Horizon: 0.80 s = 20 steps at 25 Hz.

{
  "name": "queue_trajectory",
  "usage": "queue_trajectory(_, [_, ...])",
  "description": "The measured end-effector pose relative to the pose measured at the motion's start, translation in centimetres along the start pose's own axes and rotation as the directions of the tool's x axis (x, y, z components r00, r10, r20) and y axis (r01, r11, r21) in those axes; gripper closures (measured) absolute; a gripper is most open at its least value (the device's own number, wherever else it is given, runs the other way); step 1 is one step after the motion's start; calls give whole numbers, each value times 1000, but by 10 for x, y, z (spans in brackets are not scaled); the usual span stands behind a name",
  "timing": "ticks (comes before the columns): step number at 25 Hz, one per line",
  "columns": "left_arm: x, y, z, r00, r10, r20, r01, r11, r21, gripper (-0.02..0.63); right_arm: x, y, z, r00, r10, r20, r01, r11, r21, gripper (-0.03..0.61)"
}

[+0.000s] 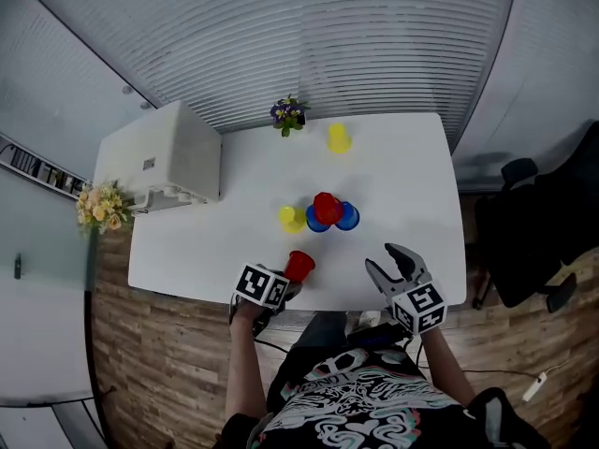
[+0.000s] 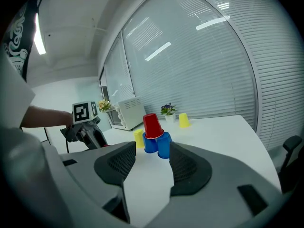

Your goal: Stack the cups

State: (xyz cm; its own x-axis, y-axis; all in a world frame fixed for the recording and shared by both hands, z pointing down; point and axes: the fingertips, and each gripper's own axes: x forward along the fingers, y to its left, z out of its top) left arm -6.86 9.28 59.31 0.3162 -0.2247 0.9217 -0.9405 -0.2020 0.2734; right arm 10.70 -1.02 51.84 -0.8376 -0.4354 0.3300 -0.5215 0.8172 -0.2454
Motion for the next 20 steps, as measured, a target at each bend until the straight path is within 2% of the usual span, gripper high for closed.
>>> queue_trajectory(3, [4, 2, -5, 993, 0, -116, 1, 1000, 5, 388, -3, -1, -3, 1000, -1, -5, 1, 1000, 13, 354])
queue_trajectory(9, [6, 5, -2, 966, -52, -254, 48, 999, -23, 388, -4, -6, -3, 1000, -6, -12, 6, 1000, 17, 354])
queue_trajectory(12, [4, 2, -3, 944, -80, -322, 72, 997, -35, 388, -3, -11, -1, 1000, -10, -14, 10, 1000, 18, 354])
queue_trajectory(20, [0, 4, -15, 875, -84, -476, 90, 996, -12, 388, 10, -15, 6, 1000, -11, -1, 11, 999, 35, 356])
